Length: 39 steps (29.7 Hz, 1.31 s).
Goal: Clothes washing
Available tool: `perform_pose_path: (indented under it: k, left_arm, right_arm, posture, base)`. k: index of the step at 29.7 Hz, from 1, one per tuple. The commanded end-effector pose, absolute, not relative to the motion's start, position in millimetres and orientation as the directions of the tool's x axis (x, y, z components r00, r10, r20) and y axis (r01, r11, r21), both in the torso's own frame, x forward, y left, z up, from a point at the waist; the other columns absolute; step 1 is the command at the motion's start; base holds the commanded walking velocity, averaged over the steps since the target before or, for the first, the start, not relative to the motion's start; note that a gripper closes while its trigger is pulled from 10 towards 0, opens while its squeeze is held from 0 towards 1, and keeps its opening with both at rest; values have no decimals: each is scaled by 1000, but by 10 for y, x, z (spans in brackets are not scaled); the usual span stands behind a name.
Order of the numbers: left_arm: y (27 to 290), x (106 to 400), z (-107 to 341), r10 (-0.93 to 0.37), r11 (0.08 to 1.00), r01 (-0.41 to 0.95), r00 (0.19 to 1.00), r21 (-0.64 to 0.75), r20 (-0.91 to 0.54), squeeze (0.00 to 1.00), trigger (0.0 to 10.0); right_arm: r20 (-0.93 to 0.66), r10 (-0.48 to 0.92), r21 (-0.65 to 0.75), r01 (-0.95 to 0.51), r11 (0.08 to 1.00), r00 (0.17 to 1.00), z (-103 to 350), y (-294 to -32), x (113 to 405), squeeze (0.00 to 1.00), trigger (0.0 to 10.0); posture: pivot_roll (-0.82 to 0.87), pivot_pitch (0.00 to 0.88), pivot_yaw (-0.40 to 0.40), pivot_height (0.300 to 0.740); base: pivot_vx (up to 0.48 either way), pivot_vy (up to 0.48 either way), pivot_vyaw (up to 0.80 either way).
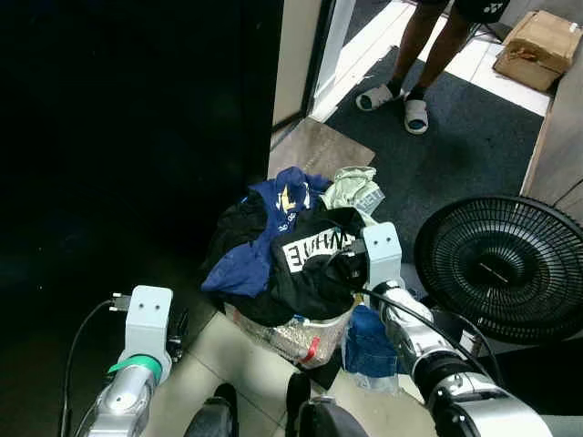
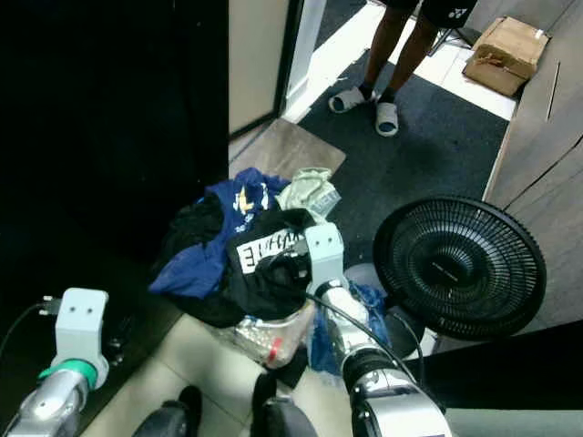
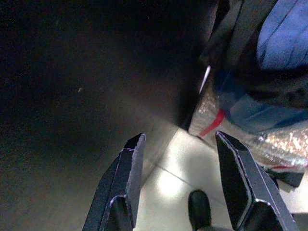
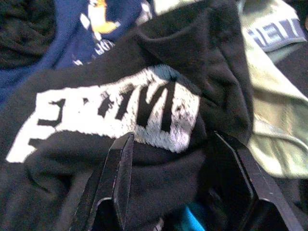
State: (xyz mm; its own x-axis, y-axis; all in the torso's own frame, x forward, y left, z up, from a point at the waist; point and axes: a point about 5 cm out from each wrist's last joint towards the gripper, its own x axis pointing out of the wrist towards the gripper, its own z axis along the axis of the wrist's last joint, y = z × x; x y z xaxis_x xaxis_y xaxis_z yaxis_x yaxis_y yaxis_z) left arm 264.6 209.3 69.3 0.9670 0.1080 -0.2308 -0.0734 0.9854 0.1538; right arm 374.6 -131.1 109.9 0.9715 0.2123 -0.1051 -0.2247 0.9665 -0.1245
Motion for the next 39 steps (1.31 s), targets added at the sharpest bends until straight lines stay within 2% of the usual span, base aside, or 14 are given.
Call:
perform_pose_path:
  k: [1,2,3,16,20,24,25,29,30,31,39]
  left_arm:
    - [2095,2558,593,108,986,-68,955,150,-278,0,10000]
    - [2102,2540,590,111,986,-70,953,152,-281,0,10000]
    - [2106,2522,587,113,986,-71,953,153,-283,0,10000]
    - [2120,2433,580,119,985,-74,947,157,-297,0,10000]
    - [2131,2384,580,119,984,-72,944,162,-307,0,10000]
    - [2140,2362,580,121,984,-72,943,164,-311,0,10000]
    - [2143,2356,580,122,984,-72,942,164,-313,0,10000]
    - [2148,2358,579,125,983,-75,940,166,-317,0,10000]
    - [2147,2364,578,126,983,-76,940,165,-317,0,10000]
    - [2144,2369,576,126,983,-76,940,165,-317,0,10000]
    - [2101,2424,582,118,985,-72,942,155,-313,0,10000]
  right_arm:
    - [-170,217,-120,-239,964,961,946,-1312,3681,0,10000]
    - [-168,228,-119,-249,961,959,954,-1277,3685,580,10000]
    - [-166,233,-115,-254,960,958,961,-1253,3689,1000,10000]
    - [-193,253,-60,-269,961,948,942,-1170,3691,1000,10000]
    - [-302,283,105,-263,959,910,798,-1069,3638,1000,10000]
    - [-358,308,161,-267,950,881,726,-1024,3602,1000,10000]
    - [-374,322,165,-279,946,870,709,-1011,3592,0,10000]
    - [-399,335,150,-299,942,854,704,-1013,3592,0,10000]
    - [-402,330,142,-298,944,854,712,-1027,3600,0,7686]
    - [-403,325,133,-297,946,855,719,-1039,3606,0,0]
    - [-355,323,145,-289,946,877,805,-1100,3655,0,0]
  posture:
    - [195,395,-31,740]
    - [200,401,-33,740]
    - [205,406,-34,740]
    - [214,434,-34,740]
    - [225,453,-29,740]
    - [229,454,-27,740]
    - [229,453,-26,740]
    - [220,446,-29,740]
    - [217,444,-30,740]
    - [216,442,-30,740]
    - [201,424,-32,740]
  base:
    - [0,0,0]
    - [0,0,0]
    - [0,0,0]
    - [0,0,0]
    - [0,0,0]
    - [0,0,0]
    - [0,0,0]
    - [0,0,0]
    - [0,0,0]
    - [0,0,0]
    - [0,0,0]
